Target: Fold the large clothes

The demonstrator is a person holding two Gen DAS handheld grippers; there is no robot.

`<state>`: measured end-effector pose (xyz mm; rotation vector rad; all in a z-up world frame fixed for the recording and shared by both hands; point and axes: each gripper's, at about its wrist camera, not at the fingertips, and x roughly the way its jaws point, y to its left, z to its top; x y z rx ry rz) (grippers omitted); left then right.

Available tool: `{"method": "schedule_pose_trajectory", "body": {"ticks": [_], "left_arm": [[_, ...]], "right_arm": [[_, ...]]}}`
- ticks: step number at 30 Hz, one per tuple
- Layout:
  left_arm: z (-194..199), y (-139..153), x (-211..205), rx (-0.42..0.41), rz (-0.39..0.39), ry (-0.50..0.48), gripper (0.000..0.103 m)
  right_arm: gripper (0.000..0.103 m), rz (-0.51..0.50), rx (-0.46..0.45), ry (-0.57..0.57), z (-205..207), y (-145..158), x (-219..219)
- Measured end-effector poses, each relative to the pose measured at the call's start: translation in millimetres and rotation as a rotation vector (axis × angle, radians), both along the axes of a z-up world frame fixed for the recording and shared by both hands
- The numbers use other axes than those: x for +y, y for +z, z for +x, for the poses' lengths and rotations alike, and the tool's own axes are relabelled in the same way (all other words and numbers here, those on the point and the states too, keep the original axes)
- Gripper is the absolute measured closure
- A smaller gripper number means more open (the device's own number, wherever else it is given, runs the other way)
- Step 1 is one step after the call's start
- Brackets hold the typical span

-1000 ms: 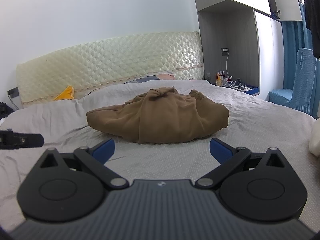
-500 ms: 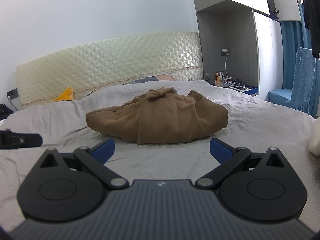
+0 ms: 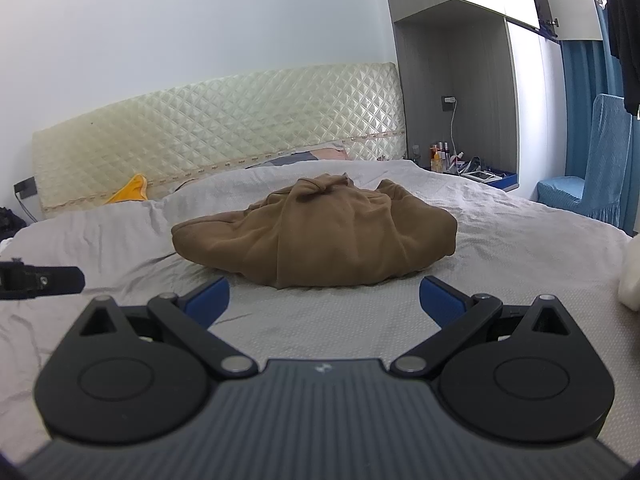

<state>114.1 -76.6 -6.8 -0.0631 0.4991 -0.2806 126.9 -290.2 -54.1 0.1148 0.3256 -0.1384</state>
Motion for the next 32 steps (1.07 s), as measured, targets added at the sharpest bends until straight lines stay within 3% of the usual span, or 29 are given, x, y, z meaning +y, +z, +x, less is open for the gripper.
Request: {"method": "schedule_pose_trajectory", "body": {"ticks": [32], "left_arm": [[1.9,-3.5,-1.3,0.008,-0.002,-0.001,0.001]], "right_arm": [[0.000,0.000,-0.001,-0.003,-2.0,0.4,1.2]]}}
